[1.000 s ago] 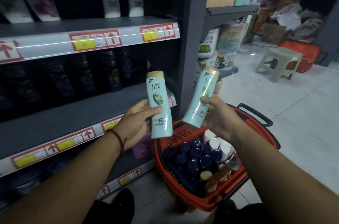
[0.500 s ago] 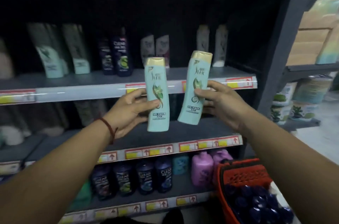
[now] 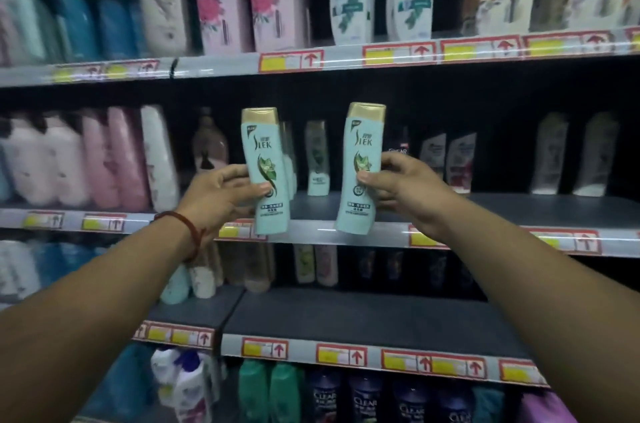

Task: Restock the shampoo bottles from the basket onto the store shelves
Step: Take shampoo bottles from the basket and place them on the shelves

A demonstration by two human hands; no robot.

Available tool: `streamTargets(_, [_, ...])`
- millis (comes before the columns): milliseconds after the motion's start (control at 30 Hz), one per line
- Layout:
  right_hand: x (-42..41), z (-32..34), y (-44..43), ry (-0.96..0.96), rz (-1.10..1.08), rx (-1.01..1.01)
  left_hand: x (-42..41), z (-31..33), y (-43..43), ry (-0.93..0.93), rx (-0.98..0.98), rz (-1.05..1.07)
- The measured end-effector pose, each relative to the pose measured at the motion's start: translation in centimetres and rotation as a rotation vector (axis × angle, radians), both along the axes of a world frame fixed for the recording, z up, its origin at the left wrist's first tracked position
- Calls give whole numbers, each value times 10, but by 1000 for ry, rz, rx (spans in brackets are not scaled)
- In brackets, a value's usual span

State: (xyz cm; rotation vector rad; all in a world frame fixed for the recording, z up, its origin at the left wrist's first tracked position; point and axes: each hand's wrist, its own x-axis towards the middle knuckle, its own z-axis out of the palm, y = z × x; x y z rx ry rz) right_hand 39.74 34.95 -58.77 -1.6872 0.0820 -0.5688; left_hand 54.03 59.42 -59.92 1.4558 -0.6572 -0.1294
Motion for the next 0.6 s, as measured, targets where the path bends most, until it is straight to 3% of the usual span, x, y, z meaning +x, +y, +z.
streamTargets(233, [79,11,11,15,-65,-46,81,7,-8,13,-69,15])
streamTargets(500, [164,-13,-4,23,-164,-73,157,-28,-42,-78,21,1])
streamTargets(600, [192,-21,-10,5,-192,-67,169,-38,-51,-52,-28,-21])
